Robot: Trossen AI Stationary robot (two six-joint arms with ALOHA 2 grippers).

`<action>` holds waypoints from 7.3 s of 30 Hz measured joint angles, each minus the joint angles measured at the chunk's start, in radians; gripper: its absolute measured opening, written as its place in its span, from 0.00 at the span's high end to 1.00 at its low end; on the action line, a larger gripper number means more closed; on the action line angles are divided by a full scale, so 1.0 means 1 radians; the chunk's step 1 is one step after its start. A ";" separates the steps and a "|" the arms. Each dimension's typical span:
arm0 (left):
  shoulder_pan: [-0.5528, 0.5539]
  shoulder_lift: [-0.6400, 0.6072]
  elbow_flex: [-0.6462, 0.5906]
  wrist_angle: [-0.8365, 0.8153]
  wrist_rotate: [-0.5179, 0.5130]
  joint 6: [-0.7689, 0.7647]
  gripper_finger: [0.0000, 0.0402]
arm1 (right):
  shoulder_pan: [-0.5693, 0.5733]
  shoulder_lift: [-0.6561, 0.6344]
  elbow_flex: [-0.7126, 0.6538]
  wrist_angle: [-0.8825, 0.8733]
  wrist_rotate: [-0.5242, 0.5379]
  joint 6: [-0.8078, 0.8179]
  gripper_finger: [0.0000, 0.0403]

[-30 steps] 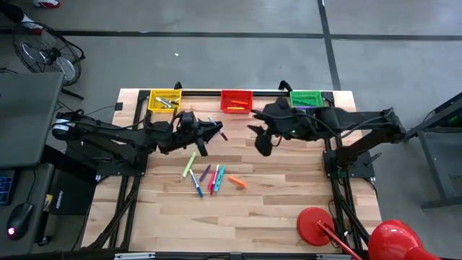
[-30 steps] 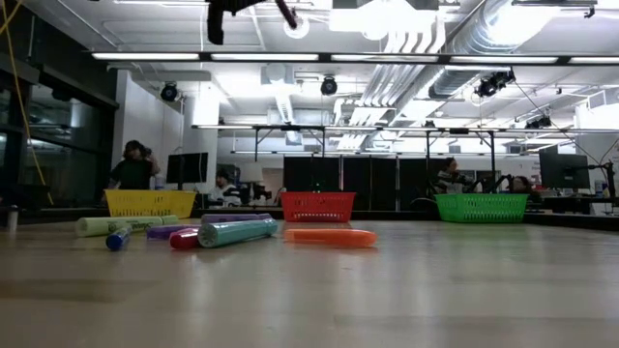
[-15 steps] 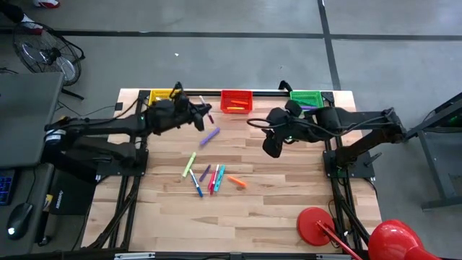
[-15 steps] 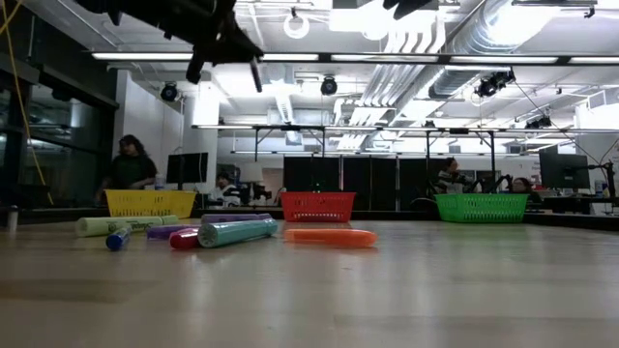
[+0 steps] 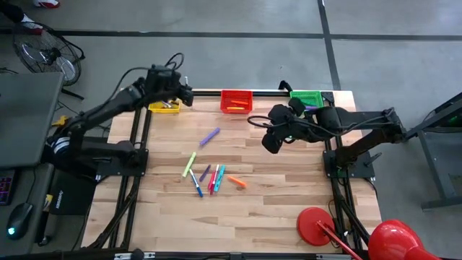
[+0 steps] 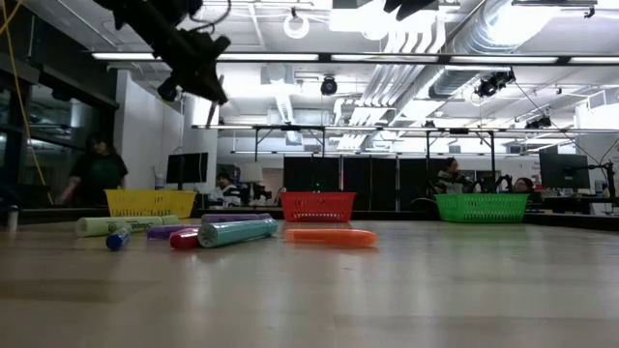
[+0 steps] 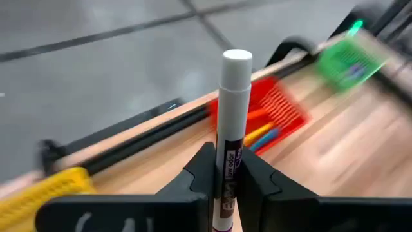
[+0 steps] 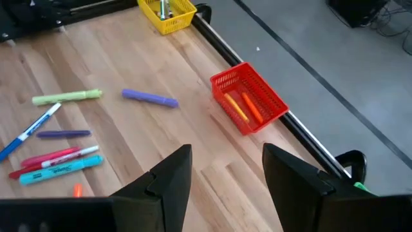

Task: Pick & Place Markers
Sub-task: Put the purple marker into the yellow bin, then put the violet highlighter into the green bin

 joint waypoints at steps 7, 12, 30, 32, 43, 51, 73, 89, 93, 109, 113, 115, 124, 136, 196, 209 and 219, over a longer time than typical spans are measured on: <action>0.133 0.160 0.186 -0.269 -0.003 0.274 0.93 | 0.000 0.000 0.000 0.000 0.008 0.030 0.56; 0.178 0.287 0.303 -0.438 -0.053 0.349 0.93 | 0.000 0.000 0.000 -0.001 0.013 0.049 0.56; 0.183 0.565 0.393 -0.638 -0.373 0.644 0.93 | 0.000 0.000 0.000 -0.052 0.016 0.082 0.56; 0.183 0.572 0.393 -0.639 -0.402 0.718 0.93 | 0.000 0.000 0.000 -0.052 0.015 0.082 0.56; 0.184 0.643 0.393 -0.638 -0.451 1.029 0.93 | 0.000 0.000 0.000 -0.053 0.015 0.093 0.56; 0.198 0.721 0.392 -0.638 -0.444 1.103 0.93 | 0.000 0.000 0.000 -0.053 0.015 0.114 0.56; 0.250 0.783 0.391 -0.563 -0.322 1.206 0.93 | 0.001 0.000 0.000 -0.053 -0.004 0.160 0.56; 0.249 0.782 0.375 -0.575 -0.319 1.204 0.89 | 0.000 0.000 0.000 -0.053 -0.004 0.158 0.56; 0.249 0.782 0.354 -0.577 -0.321 1.203 0.93 | 0.000 0.000 0.000 -0.053 -0.004 0.156 0.56; 0.234 0.782 0.352 -0.592 -0.403 1.149 0.94 | 0.000 0.000 0.000 -0.053 -0.004 0.150 0.56; 0.234 0.782 0.352 -0.612 -0.383 1.127 0.87 | 0.000 0.000 0.000 -0.053 -0.006 0.148 0.56; 0.234 0.782 0.352 -0.609 -0.383 1.108 0.80 | 0.000 0.000 0.000 -0.053 -0.006 0.148 0.56; 0.227 0.775 0.352 -0.627 -0.482 1.035 0.60 | 0.000 0.000 0.000 -0.053 -0.030 0.148 0.56; 0.215 0.692 0.352 -0.651 -0.456 0.962 0.59 | 0.000 0.000 0.000 -0.053 -0.030 0.129 0.56; -0.401 0.688 0.354 -0.549 -0.055 -0.102 0.37 | 0.199 -0.002 -0.347 0.089 -0.137 0.335 0.56; -0.400 0.818 0.353 -0.543 0.000 -0.106 0.37 | 0.239 -0.002 -0.356 0.095 -0.145 0.362 0.56; -0.399 0.896 0.359 -0.542 0.077 -0.047 0.37 | 0.255 -0.002 -0.356 -0.044 -0.138 0.444 0.56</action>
